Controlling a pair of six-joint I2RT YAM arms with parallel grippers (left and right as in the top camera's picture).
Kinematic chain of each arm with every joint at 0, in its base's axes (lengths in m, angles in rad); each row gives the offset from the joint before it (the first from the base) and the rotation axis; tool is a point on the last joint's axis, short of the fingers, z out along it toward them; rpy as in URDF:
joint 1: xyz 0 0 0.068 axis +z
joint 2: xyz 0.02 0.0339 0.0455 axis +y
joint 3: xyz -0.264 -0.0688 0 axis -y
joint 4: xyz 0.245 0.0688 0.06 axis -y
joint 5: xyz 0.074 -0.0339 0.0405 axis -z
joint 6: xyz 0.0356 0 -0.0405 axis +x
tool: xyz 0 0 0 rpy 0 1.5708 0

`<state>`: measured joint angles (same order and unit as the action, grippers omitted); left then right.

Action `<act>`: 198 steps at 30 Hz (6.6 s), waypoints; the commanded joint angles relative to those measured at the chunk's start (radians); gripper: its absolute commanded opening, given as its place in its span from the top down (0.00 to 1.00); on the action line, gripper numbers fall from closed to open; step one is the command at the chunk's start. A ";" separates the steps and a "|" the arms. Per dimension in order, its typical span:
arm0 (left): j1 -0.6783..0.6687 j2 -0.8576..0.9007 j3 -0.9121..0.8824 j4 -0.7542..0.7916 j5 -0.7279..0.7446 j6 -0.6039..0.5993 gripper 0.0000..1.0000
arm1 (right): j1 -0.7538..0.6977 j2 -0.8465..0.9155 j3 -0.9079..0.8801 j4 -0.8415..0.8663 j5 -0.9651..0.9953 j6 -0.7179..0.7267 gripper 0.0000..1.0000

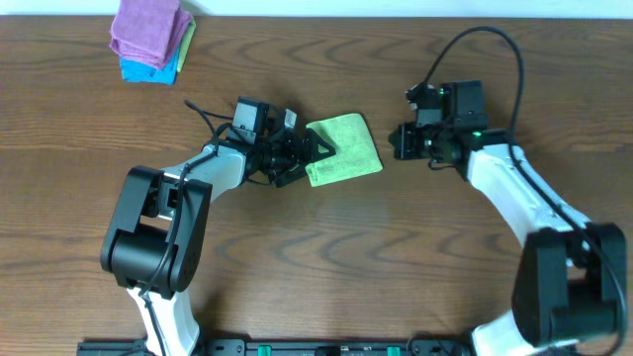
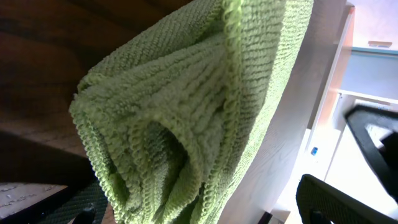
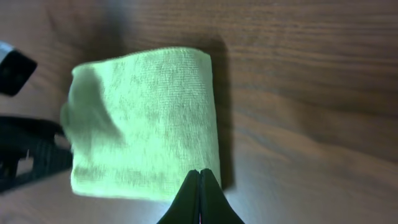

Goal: Fold the cloth

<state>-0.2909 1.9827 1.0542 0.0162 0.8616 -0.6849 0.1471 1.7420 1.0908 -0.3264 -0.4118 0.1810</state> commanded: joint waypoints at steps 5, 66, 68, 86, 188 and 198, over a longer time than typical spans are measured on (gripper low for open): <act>-0.006 0.042 -0.006 -0.019 -0.030 -0.011 0.02 | 0.032 0.107 0.001 0.133 -0.003 0.116 0.99; 0.069 -0.014 0.157 0.005 -0.102 -0.064 0.94 | 0.032 0.009 0.123 -0.016 0.075 0.063 0.99; 0.091 -0.033 0.227 0.006 -0.107 -0.063 0.94 | 0.021 -0.042 0.131 -0.058 0.075 0.039 0.99; 0.354 -0.085 0.618 -0.117 -0.449 0.129 0.94 | 0.017 -0.556 0.153 -0.606 0.307 -0.111 0.08; 0.695 0.261 0.815 -0.211 -0.112 0.232 0.05 | 0.064 -0.629 0.153 -0.650 0.194 0.050 0.01; 0.708 0.160 0.815 -0.333 -0.109 0.304 0.05 | 0.064 -0.629 0.153 -0.650 0.194 0.050 0.01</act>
<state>0.4126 2.2097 1.8427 -0.2905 0.7349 -0.4259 0.2016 1.1187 1.2297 -0.9756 -0.2096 0.2199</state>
